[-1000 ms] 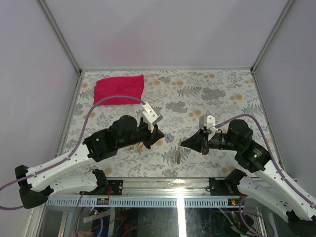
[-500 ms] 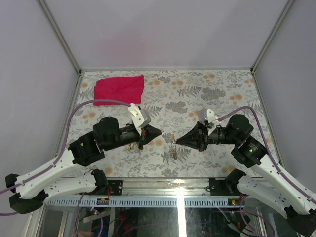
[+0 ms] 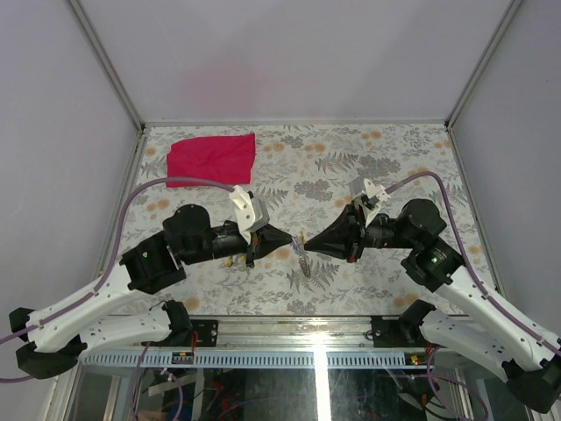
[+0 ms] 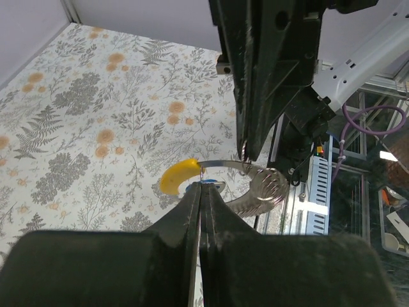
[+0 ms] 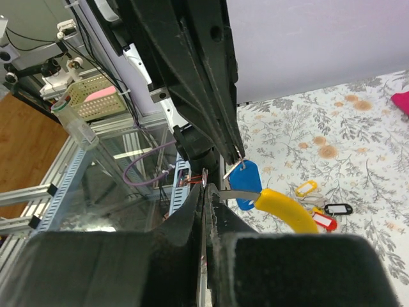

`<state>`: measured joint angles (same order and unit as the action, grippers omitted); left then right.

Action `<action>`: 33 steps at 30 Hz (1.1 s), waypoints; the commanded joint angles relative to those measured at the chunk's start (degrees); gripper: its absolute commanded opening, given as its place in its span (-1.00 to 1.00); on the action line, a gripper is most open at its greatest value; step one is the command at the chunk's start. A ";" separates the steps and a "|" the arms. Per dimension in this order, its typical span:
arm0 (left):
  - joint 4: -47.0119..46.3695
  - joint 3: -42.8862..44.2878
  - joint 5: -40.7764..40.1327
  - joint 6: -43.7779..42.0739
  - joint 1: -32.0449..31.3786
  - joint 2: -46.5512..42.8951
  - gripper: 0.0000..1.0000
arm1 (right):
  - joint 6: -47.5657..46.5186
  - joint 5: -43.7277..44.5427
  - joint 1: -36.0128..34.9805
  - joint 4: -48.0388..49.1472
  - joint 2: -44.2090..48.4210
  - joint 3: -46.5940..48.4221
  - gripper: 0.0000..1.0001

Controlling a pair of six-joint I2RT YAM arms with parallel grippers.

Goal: Put the keys on the keyring

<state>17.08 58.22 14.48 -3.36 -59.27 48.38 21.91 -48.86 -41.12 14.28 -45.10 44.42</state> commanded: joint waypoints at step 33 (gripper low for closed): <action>-3.92 2.60 6.75 -1.38 -0.25 0.69 -1.00 | 6.48 7.16 -0.21 3.84 -0.96 1.36 -1.00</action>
<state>16.27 59.16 19.16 -3.90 -59.27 49.23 28.51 -44.42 -41.12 15.88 -46.39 44.42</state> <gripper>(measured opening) 0.009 0.010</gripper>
